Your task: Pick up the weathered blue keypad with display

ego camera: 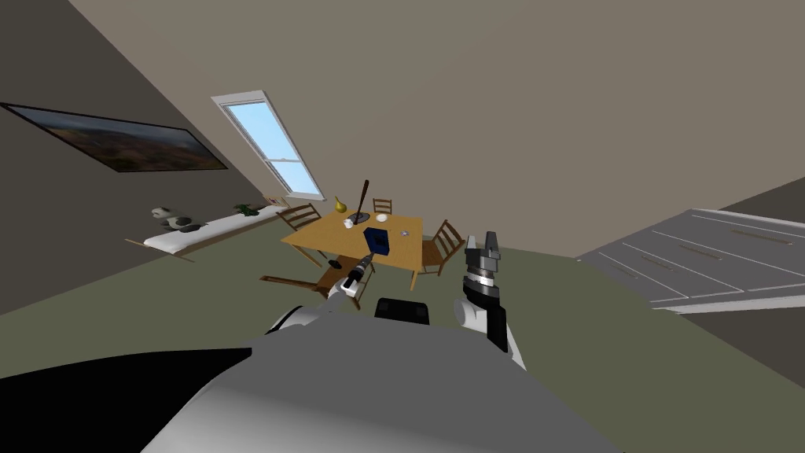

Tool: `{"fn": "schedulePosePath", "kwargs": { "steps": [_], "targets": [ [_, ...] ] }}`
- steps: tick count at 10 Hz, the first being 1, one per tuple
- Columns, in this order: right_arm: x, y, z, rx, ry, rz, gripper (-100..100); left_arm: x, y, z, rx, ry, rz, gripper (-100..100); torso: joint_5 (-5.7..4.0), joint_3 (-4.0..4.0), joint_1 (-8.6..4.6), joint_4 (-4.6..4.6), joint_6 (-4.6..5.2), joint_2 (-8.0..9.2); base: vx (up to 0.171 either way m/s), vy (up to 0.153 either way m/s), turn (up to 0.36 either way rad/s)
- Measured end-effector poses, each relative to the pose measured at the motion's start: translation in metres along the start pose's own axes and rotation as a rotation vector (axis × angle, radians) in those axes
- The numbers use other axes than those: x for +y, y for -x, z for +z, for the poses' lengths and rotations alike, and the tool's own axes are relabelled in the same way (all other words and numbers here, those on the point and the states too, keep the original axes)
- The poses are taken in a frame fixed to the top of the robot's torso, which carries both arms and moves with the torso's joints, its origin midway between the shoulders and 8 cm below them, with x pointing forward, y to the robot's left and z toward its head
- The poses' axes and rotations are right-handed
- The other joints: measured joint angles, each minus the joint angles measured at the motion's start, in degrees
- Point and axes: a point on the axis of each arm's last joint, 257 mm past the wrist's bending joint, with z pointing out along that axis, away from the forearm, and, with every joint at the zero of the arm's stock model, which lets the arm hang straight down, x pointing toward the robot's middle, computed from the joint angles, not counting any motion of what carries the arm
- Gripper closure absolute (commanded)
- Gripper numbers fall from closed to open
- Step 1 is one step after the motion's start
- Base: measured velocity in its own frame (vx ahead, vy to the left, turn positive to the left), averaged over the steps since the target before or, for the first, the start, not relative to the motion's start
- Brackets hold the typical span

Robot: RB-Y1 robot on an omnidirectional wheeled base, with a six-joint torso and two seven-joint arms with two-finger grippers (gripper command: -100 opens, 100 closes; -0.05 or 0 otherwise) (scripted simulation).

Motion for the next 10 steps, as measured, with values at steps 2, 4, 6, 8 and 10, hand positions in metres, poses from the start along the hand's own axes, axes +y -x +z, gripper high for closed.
{"fn": "schedulePosePath", "kwargs": {
  "steps": [2,4,6,8,10],
  "targets": [
    [0.000,0.000,0.000,0.000,0.000,0.000,0,0.000,0.009,0.007,-0.004,0.013,0.004,-100,0.01,-0.06,0.09,-0.02,-0.01,-0.11,-0.067,-0.078,-0.033],
    [0.000,0.000,0.000,0.000,0.000,0.000,0,-0.008,0.019,0.021,-0.011,0.015,-0.003,-100,0.03,-0.07,0.17,-0.02,-0.01,-0.13,-0.066,-0.067,-0.014],
    [0.000,0.000,0.000,0.000,0.000,0.000,0,-0.021,0.028,0.035,-0.019,0.004,-0.013,-100,0.05,-0.11,0.24,-0.04,-0.03,-0.20,-0.042,-0.041,0.010],
    [0.000,0.000,0.000,0.000,0.000,0.000,0,-0.041,0.041,0.051,-0.031,-0.018,-0.027,-100,0.06,-0.12,0.29,-0.04,-0.02,-0.22,-0.045,-0.034,0.029],
    [0.000,0.000,0.000,0.000,0.000,0.000,0,-0.058,0.049,0.068,-0.036,-0.033,-0.045,-100,0.06,-0.13,0.33,-0.05,-0.02,-0.23,-0.047,-0.025,0.037]
  ]
}}
